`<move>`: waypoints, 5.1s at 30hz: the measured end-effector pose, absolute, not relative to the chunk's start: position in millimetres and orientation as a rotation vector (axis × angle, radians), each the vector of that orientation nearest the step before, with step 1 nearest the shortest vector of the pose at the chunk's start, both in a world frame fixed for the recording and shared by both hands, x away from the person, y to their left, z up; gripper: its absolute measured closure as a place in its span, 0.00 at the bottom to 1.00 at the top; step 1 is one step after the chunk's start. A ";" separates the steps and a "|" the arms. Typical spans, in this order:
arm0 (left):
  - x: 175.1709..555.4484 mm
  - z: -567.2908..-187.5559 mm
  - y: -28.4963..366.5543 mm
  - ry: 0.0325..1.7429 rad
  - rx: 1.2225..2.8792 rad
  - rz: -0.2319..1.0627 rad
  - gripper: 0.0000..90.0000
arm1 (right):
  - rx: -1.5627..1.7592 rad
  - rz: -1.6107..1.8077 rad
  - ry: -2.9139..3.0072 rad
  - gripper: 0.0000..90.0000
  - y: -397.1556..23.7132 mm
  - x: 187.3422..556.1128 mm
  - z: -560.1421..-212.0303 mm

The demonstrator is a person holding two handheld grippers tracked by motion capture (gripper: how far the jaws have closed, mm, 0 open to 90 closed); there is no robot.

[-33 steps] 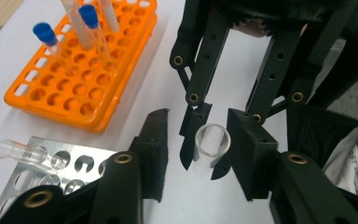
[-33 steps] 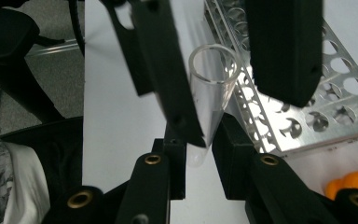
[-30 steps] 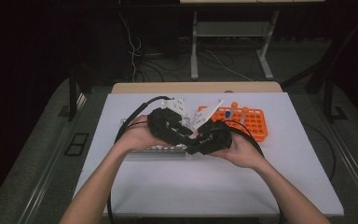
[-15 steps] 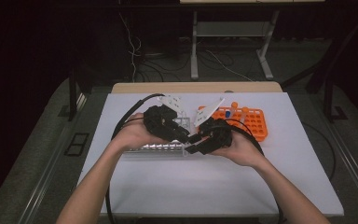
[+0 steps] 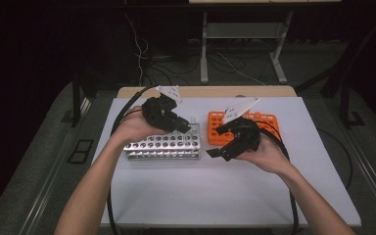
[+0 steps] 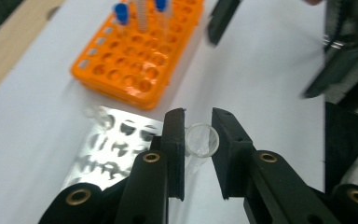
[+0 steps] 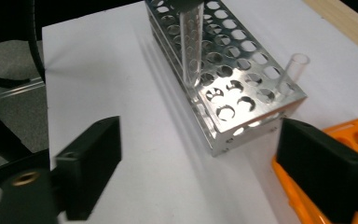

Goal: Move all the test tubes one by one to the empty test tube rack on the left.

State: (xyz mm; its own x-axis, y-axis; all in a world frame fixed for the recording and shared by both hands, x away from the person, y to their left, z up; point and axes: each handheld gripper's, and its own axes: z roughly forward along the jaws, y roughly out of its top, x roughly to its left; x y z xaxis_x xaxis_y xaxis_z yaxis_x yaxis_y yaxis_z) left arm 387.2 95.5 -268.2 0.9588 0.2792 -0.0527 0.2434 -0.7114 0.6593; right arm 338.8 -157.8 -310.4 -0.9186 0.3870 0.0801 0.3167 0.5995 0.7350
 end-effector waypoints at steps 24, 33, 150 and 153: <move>450.7 -274.8 89.7 0.481 2.375 0.136 0.83 | 0.796 1.264 2.639 0.00 -220.9 335.0 -319.5; 465.1 -291.5 88.4 0.510 2.381 0.125 0.83 | 0.844 1.282 2.619 0.00 -235.3 333.3 -327.2; 356.3 -289.6 100.2 0.541 2.253 0.087 0.00 | 0.698 1.167 2.702 0.82 -204.7 353.6 -321.3; 354.5 -288.3 93.7 0.512 2.262 0.084 0.00 | 0.683 1.167 2.723 0.82 -196.2 352.4 -323.8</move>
State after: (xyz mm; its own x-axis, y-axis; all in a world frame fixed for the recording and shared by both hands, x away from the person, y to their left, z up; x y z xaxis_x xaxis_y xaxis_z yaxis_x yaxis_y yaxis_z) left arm 354.5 93.7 -288.3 0.9159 0.3882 -0.1025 0.3354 -0.5994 0.7268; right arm 352.4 -196.2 -323.8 -0.8943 0.4400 0.0811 0.3623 0.6056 0.7085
